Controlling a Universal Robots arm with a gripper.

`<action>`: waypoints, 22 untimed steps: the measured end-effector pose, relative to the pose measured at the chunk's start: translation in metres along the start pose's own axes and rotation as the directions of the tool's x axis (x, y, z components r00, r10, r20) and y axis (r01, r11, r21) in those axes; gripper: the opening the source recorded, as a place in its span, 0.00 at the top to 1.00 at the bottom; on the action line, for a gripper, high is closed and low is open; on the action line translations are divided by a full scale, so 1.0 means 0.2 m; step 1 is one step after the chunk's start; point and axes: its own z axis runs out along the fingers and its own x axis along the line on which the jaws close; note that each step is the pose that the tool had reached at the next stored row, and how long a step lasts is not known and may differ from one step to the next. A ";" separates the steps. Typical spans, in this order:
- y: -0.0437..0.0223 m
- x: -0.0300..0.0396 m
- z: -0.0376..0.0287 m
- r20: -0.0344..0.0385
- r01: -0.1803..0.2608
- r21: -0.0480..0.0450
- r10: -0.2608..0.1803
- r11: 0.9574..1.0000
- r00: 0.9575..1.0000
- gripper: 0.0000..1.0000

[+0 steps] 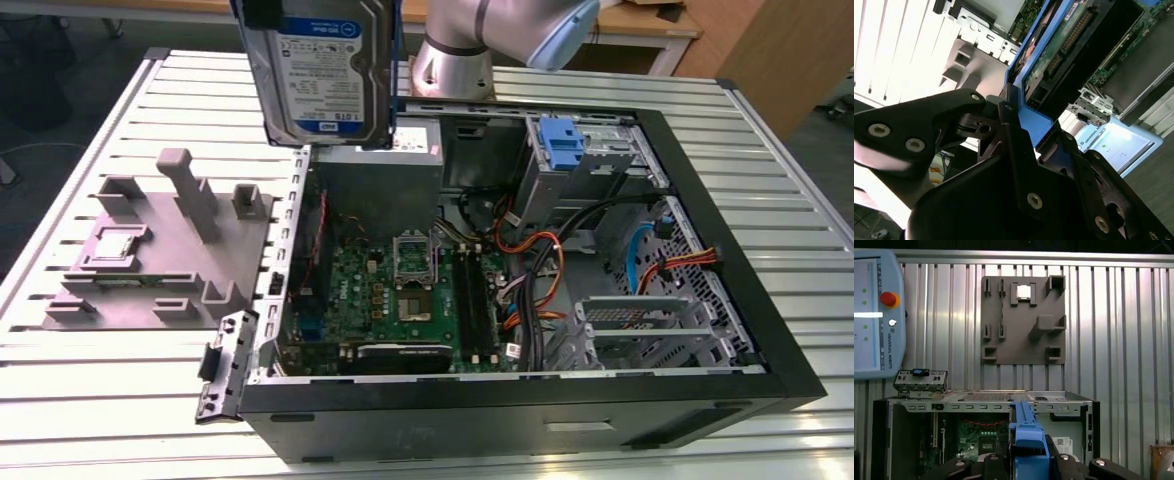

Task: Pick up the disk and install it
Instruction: 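Pick up the disk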

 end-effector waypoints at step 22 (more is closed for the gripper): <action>-0.316 0.073 0.022 0.000 0.000 -0.002 0.000 1.000 1.000 0.63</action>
